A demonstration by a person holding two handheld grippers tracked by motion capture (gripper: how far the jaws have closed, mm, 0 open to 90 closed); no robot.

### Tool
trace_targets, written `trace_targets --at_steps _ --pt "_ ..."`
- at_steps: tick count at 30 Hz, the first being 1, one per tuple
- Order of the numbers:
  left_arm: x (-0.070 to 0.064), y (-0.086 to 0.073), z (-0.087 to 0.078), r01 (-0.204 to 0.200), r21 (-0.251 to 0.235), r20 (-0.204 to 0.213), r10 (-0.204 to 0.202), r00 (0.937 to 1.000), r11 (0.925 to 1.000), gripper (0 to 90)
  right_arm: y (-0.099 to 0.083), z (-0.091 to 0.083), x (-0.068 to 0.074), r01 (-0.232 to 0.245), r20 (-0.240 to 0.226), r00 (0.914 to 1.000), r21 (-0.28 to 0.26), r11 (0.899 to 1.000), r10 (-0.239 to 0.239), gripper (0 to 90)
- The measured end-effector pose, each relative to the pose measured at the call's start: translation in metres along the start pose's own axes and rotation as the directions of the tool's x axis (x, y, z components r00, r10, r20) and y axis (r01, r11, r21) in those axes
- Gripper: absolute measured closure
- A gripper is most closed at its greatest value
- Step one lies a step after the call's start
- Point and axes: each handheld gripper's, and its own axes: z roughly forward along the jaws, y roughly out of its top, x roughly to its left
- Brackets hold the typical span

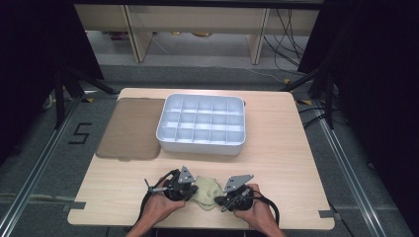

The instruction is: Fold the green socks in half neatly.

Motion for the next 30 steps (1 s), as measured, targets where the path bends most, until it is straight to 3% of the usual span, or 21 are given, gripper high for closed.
trace_targets --at_steps 5,7,8,11,12,13,15,16,20,23,25,30 --pt "0.003 0.005 0.006 0.012 -0.003 -0.011 -0.012 0.9999 0.9999 88.0 0.001 0.002 0.001 0.012 -0.008 0.9999 -0.008 1.000 -0.012 89.3" --pt "0.004 0.007 0.004 -0.014 0.010 -0.009 0.015 0.9999 0.9998 86.7 0.002 -0.001 0.002 -0.001 -0.015 0.9999 -0.014 1.000 0.000 89.3" --pt "0.003 0.007 0.004 0.007 -0.009 -0.006 -0.008 1.0000 0.9999 84.7 0.003 -0.002 0.001 0.009 -0.010 0.9999 -0.025 1.000 -0.009 89.3" --pt "0.006 0.006 -0.003 0.018 -0.023 -0.005 -0.018 0.9998 0.9996 81.9 0.005 -0.010 0.001 -0.002 -0.005 1.0000 -0.048 0.999 0.002 89.1" --pt "0.007 0.005 -0.005 0.042 -0.028 -0.007 -0.042 0.9991 0.9987 80.1 0.004 -0.012 0.000 0.002 0.001 1.0000 -0.060 0.998 -0.002 89.0" --pt "0.009 0.005 -0.008 0.035 -0.024 -0.001 -0.035 0.9994 0.9991 77.6 0.004 -0.015 -0.001 -0.009 0.004 1.0000 -0.066 0.998 0.009 89.0" --pt "0.013 0.004 -0.012 0.075 -0.032 -0.004 -0.075 0.9972 0.9967 71.7 0.003 -0.018 -0.004 -0.004 0.010 0.9999 -0.076 0.997 0.005 88.9" --pt "0.015 0.003 -0.014 0.079 -0.022 0.006 -0.079 0.9969 0.9966 69.3 0.002 -0.019 -0.004 -0.023 0.006 0.9997 -0.073 0.997 0.023 88.8" --pt "0.016 0.002 -0.011 0.158 0.011 0.022 -0.158 0.9872 0.9874 58.2 0.001 -0.019 -0.007 -0.012 0.001 0.9999 -0.085 0.996 0.012 88.1" --pt "0.016 0.002 -0.007 0.169 0.039 0.024 -0.170 0.9851 0.9848 55.0 0.001 -0.020 -0.007 -0.015 -0.001 0.9999 -0.086 0.996 0.015 87.7" --pt "0.015 0.002 -0.005 0.192 0.046 0.041 -0.194 0.9802 0.9803 52.6 0.001 -0.020 -0.007 -0.016 -0.004 0.9999 -0.085 0.996 0.016 86.9" --pt "0.013 0.002 0.001 0.164 0.060 0.035 -0.166 0.9855 0.9847 54.3 0.001 -0.021 -0.006 -0.036 -0.003 0.9993 -0.088 0.995 0.036 86.5"
